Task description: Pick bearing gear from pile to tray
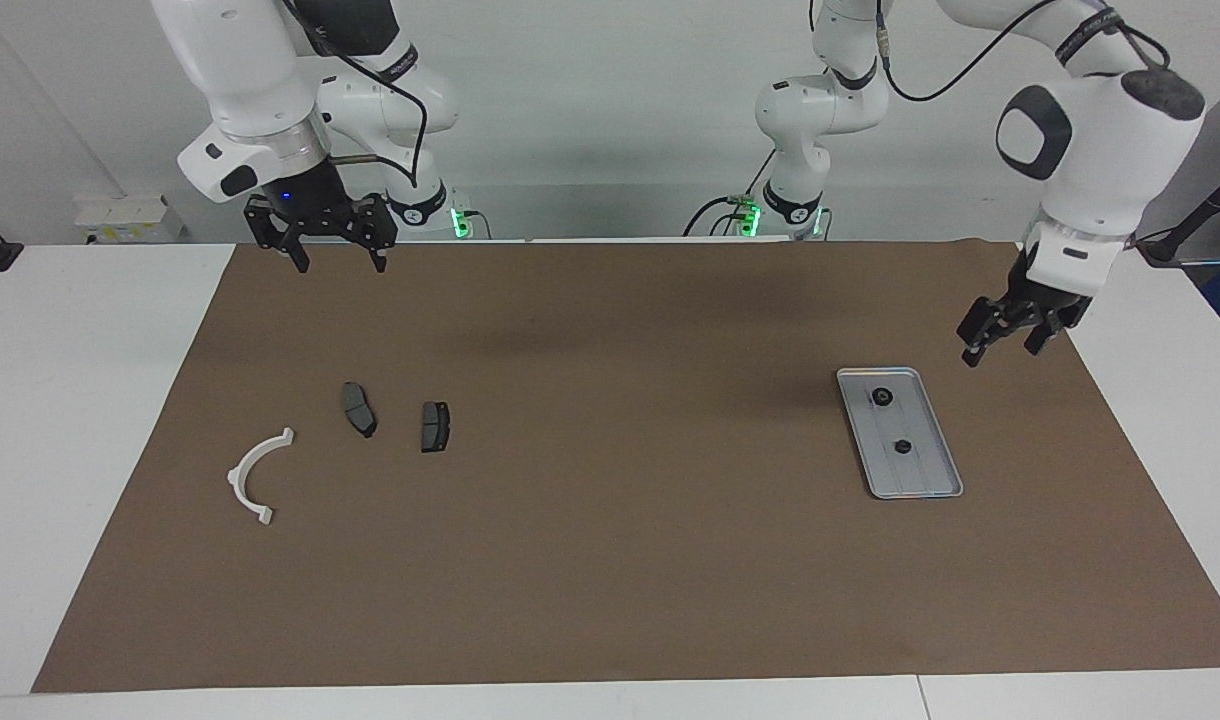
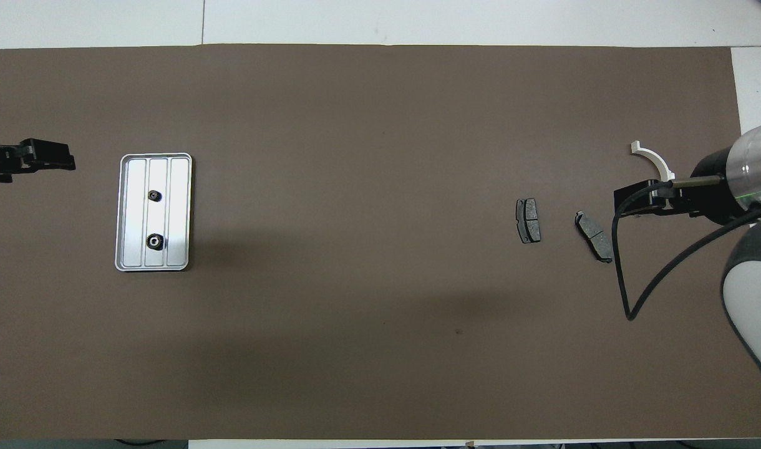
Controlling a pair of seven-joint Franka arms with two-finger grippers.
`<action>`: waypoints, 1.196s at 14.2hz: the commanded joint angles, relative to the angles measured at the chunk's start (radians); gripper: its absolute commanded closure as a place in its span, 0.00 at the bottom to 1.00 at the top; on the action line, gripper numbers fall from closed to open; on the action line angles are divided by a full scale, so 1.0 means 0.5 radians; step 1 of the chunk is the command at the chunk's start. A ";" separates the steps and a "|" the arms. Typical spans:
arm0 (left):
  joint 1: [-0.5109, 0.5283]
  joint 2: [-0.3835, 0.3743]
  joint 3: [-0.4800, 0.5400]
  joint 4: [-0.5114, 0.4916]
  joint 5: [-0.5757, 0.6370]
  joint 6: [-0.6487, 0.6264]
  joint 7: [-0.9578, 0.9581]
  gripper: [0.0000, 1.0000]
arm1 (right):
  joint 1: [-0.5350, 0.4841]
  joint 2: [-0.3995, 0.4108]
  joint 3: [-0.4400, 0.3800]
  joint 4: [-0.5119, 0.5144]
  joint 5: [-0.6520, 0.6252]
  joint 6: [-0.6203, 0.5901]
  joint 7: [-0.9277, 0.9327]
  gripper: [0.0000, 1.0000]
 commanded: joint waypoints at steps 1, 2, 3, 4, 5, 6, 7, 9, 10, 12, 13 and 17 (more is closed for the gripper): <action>0.024 -0.084 -0.020 0.066 -0.079 -0.223 -0.033 0.00 | -0.025 0.000 0.003 -0.004 0.046 0.025 -0.020 0.00; 0.012 -0.130 -0.020 0.069 -0.089 -0.296 -0.033 0.00 | -0.025 0.000 0.006 -0.004 0.046 0.025 -0.020 0.00; -0.001 -0.149 -0.041 0.081 -0.086 -0.376 -0.036 0.00 | -0.025 0.000 0.003 -0.004 0.046 0.025 -0.020 0.00; -0.019 -0.174 -0.035 0.097 -0.080 -0.477 -0.027 0.00 | -0.025 0.000 0.003 -0.004 0.046 0.025 -0.020 0.00; -0.095 -0.177 -0.020 0.118 -0.067 -0.560 -0.018 0.00 | -0.028 0.000 0.003 -0.001 0.046 0.028 -0.020 0.00; -0.166 -0.180 -0.011 0.121 -0.064 -0.609 -0.021 0.00 | -0.025 0.000 0.003 -0.001 0.046 0.028 -0.020 0.00; -0.188 -0.180 0.005 0.124 -0.067 -0.619 -0.018 0.00 | -0.025 0.000 0.003 -0.001 0.046 0.028 -0.020 0.00; -0.228 -0.189 0.008 0.167 -0.064 -0.634 -0.018 0.00 | -0.025 0.000 0.003 -0.004 0.046 0.028 -0.020 0.00; -0.231 -0.183 0.008 0.185 -0.064 -0.640 -0.018 0.00 | -0.025 0.000 0.003 -0.001 0.046 0.028 -0.020 0.00; -0.210 -0.189 0.005 0.189 -0.064 -0.653 -0.015 0.00 | -0.025 0.000 0.003 -0.004 0.046 0.028 -0.020 0.00; -0.209 -0.189 -0.001 0.186 -0.067 -0.650 -0.015 0.00 | -0.025 0.000 0.003 -0.001 0.046 0.028 -0.020 0.00; -0.206 -0.223 0.002 0.122 -0.067 -0.616 0.006 0.00 | -0.028 0.000 0.003 -0.004 0.046 0.028 -0.020 0.00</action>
